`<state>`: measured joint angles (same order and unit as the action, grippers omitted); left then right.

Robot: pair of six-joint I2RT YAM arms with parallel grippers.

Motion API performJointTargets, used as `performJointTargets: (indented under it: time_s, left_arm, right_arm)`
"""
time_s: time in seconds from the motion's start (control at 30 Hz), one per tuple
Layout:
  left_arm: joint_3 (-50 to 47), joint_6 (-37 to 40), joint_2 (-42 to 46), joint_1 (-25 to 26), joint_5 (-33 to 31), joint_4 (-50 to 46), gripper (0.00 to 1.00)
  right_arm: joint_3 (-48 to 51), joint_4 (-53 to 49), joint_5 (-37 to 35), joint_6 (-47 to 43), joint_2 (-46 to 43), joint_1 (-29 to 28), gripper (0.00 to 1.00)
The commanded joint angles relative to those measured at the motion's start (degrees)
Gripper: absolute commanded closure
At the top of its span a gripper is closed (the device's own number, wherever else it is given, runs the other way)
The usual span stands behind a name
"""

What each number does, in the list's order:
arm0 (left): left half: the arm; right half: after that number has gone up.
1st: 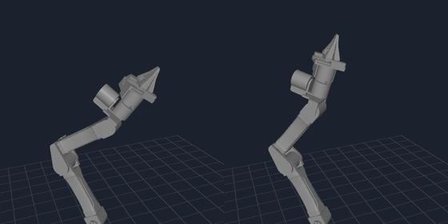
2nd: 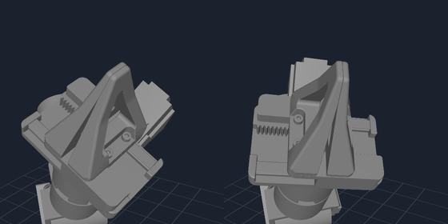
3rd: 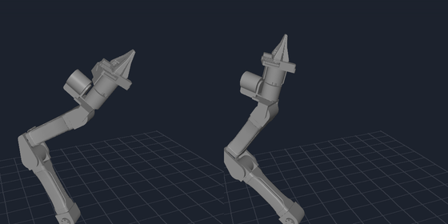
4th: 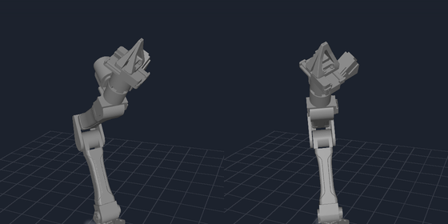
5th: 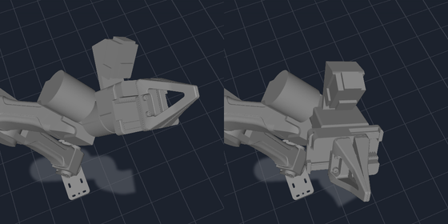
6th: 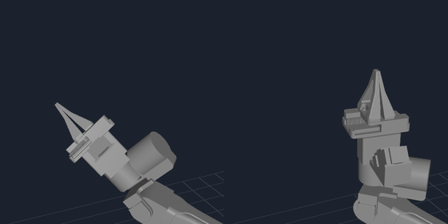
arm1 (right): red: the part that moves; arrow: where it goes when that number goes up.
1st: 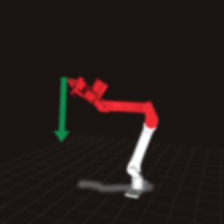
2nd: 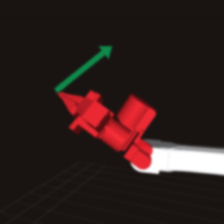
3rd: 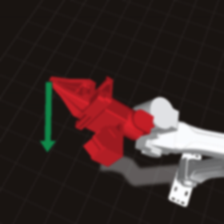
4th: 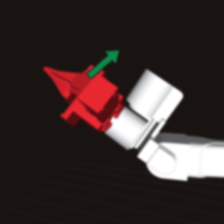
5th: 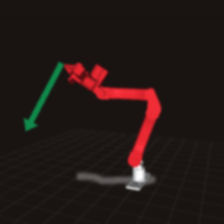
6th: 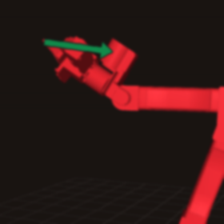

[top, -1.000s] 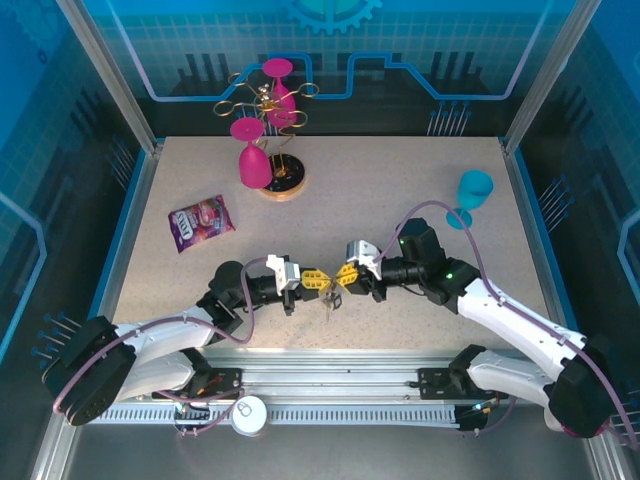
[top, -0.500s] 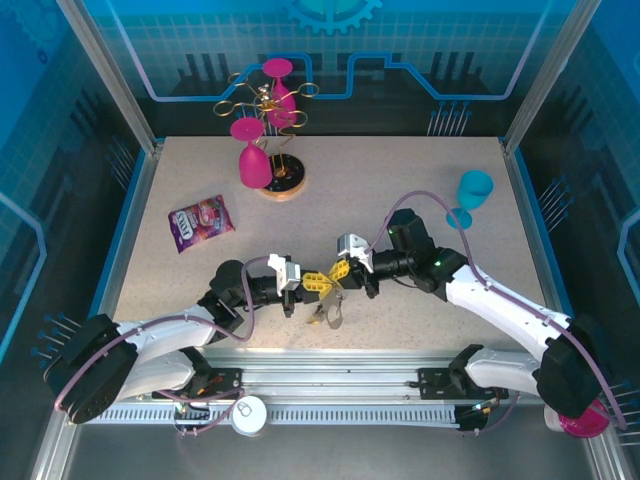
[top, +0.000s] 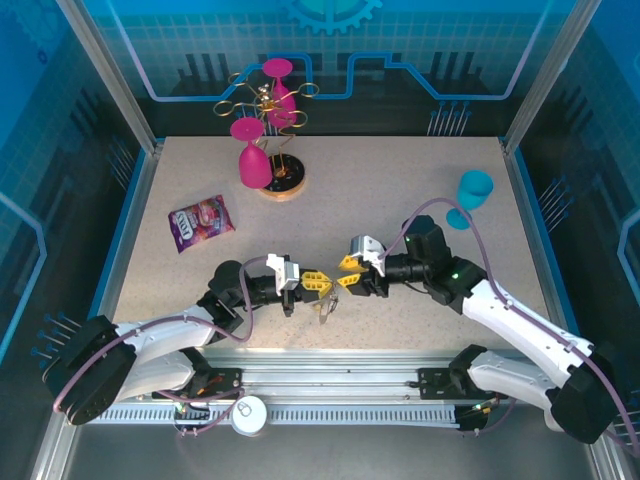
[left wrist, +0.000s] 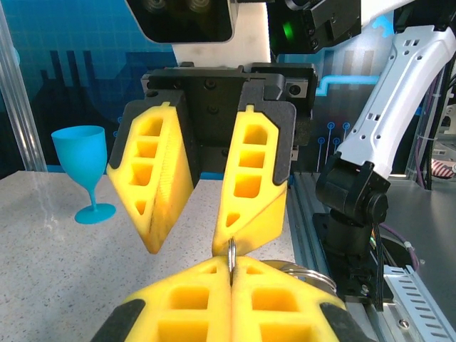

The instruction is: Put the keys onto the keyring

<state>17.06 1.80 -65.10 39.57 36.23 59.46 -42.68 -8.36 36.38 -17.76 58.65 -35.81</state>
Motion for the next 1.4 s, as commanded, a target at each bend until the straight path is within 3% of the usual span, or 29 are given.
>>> performJointTargets:
  time_s: [0.0,0.27,1.37]
  left_arm:
    - [-0.38,0.22,-0.05,-0.29,-0.33,4.59,1.0]
    - [-0.25,0.04,-0.7,-0.46,-0.52,5.05,1.0]
    - [-0.54,0.13,-1.17,-0.43,-0.46,4.87,1.0]
  right_arm:
    - [1.09,-1.22,0.08,0.28,-0.65,0.74,0.7]
    - [1.23,-1.33,5.8,-0.11,0.23,0.32,0.8]
    - [0.21,4.86,7.86,1.49,2.6,-1.05,0.78]
